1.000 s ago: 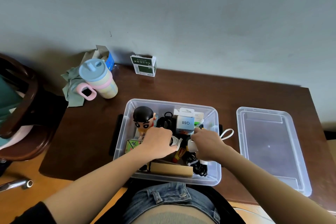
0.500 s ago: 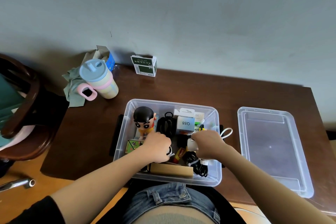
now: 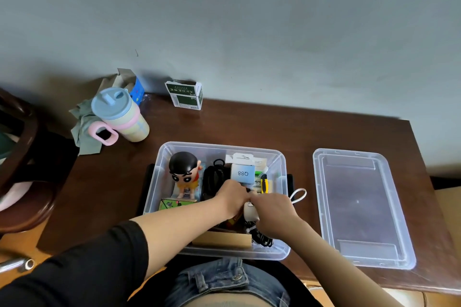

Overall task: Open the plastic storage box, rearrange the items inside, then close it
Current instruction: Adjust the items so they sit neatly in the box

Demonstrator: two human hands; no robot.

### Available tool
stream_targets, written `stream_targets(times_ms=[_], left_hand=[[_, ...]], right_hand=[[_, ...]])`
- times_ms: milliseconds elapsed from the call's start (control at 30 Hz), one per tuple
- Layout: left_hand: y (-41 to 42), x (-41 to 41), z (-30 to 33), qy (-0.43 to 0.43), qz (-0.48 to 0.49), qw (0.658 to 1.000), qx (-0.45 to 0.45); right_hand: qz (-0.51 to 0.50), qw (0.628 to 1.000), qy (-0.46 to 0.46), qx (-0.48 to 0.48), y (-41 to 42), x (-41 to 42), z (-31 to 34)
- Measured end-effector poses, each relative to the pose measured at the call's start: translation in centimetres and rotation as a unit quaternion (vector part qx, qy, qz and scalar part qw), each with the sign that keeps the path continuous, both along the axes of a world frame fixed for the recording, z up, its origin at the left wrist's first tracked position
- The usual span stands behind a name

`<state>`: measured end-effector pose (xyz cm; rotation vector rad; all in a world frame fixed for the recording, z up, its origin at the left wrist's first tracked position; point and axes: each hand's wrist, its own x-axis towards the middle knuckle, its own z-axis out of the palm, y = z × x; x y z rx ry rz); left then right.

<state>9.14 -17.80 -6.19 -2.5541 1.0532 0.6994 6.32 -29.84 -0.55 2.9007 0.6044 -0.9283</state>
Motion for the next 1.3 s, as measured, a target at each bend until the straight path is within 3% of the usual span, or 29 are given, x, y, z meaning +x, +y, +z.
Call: stream_targets(times_ms=[133, 300, 467, 567, 667, 800, 900, 1067, 1200, 1300], left_hand=[[0.3, -0.2, -0.9, 0.036, 0.053, 0.997, -0.053], [0.3, -1.1, -1.0, 0.033, 0.066, 0.997, -0.01], [0.5, -1.0, 0.2, 0.057, 0.133, 0.987, -0.066], [1.7, -0.7, 1.9, 0.097, 0.21, 0.961, -0.15], [4.1, -0.5, 3.5, 0.153, 0.287, 0.914, -0.242], [7.1, -1.0, 4.6, 0.227, 0.319, 0.868, -0.303], [7.4, -2.0, 4.3, 0.259, 0.298, 0.871, -0.292], [4.9, -3.3, 3.7, 0.223, 0.252, 0.893, -0.3], [2.9, -4.3, 3.8, 0.287, 0.233, 0.883, -0.288], [3.6, -4.0, 4.0, 0.198, 0.256, 0.892, -0.316]], right_hand=[[-0.006, 1.0, -0.004, 0.013, -0.1, 0.0, -0.1], [0.005, 1.0, 0.001, 0.007, -0.1, 0.1, 0.2], [0.015, 1.0, 0.003, -0.015, 0.1, 0.1, 0.2], [0.016, 1.0, -0.001, -0.016, 0.1, 0.1, 0.1], [0.015, 1.0, -0.001, -0.013, 0.0, 0.3, 0.0], [0.007, 1.0, 0.015, -0.003, -0.2, 1.1, -0.2], [-0.006, 0.999, 0.039, 0.008, -0.2, 2.1, -0.3], [-0.038, 0.995, 0.088, 0.026, -0.1, 3.6, -0.4], [-0.048, 0.994, 0.096, 0.03, -0.1, 3.8, -0.5], [-0.041, 0.996, 0.081, 0.023, -0.1, 3.6, -0.5]])
